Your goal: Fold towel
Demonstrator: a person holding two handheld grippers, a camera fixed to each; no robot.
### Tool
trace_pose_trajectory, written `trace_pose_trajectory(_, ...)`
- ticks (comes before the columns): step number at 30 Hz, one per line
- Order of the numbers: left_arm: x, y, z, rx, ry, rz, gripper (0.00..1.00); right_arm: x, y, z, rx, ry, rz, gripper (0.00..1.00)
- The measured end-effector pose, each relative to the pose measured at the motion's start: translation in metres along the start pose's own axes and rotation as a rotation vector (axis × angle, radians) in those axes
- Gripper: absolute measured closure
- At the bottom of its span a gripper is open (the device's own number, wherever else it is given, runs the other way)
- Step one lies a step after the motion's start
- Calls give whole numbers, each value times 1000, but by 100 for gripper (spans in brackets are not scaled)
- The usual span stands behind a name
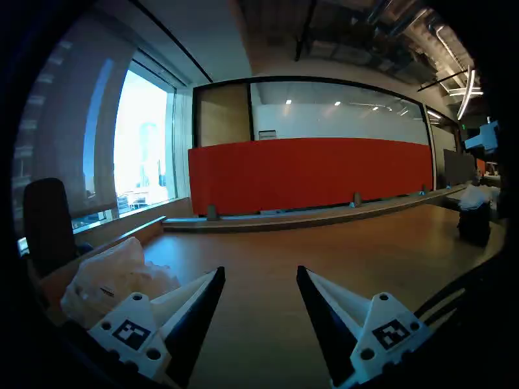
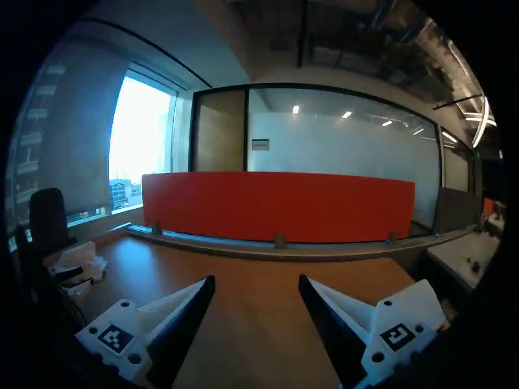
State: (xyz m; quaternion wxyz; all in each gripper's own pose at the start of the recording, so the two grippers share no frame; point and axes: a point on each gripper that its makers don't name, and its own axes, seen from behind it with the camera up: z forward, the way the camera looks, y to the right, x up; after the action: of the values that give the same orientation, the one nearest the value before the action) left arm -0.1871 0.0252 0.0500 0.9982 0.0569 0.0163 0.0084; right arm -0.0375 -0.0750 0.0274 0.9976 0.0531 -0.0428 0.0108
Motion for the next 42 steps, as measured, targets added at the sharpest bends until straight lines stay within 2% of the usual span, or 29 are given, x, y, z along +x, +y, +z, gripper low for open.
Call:
trace_pose_trajectory(11,-8,1,3,-3,41,-29,19,-13,3,4,-1,-4,-2,1)
trace_pose_trajectory(21,-6,-6,-3,14,72,-46,19,-20,0,9,12,-15,-12,1)
trace_pose_trajectory(26,-6,-10,-5,19,78,-63,19,-23,-2,8,16,-24,-21,1)
trace_pose_trajectory(37,-8,-9,-5,15,80,-65,19,-26,5,3,13,-22,-24,1)
trace_pose_trajectory(39,-9,-9,-5,15,80,-65,15,-24,7,3,10,-12,-20,0)
trace_pose_trajectory(41,-10,-8,-4,15,81,-65,3,-21,10,3,4,0,-15,1)
trace_pose_trajectory(42,-10,-8,-4,15,81,-66,2,-20,12,3,-1,9,-13,1)
